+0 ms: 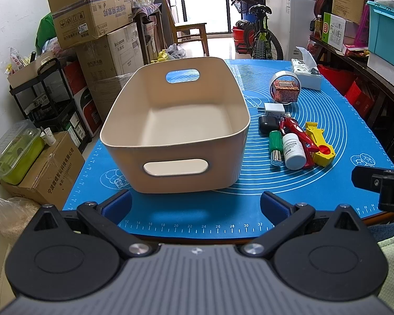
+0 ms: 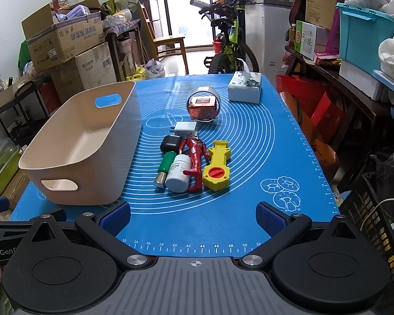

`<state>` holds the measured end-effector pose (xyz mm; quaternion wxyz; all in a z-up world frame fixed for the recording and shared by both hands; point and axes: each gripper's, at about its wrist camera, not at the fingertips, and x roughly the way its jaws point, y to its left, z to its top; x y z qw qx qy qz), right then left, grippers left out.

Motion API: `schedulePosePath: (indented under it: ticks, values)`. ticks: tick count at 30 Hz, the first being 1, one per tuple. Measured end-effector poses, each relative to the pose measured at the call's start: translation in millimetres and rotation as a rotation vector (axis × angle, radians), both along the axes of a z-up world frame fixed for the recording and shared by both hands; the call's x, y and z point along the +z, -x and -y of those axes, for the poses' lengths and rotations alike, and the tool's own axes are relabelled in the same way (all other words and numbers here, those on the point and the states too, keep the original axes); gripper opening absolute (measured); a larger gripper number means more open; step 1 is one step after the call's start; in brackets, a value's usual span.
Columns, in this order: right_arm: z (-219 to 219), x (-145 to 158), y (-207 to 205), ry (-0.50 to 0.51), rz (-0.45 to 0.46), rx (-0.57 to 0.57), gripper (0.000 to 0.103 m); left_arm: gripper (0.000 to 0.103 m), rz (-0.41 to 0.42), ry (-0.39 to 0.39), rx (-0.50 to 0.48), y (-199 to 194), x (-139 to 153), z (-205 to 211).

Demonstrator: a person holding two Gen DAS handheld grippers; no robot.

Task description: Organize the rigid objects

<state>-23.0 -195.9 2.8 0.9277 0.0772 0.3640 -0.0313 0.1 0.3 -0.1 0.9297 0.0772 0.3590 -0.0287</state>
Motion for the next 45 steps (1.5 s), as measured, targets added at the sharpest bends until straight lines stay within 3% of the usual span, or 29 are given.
schedulePosePath:
  ticks: [25,34,39,45]
  values:
    - [-4,12,1,0.003,0.008,-0.019,0.101,0.103,-0.016,0.004,-0.004,-4,0,0]
    - [-4,43,-16,0.009,0.078,-0.009,0.101,0.103,0.039,0.024,-0.007,-19,34,-5]
    - [4,57,-41,-0.012,0.11,-0.014,0.101,0.103,-0.01,0.032,-0.002,-42,54,-16]
    - [17,53,-76,-0.017,0.092,-0.019,0.101,0.102,-0.026,0.051,0.04,-70,65,-36]
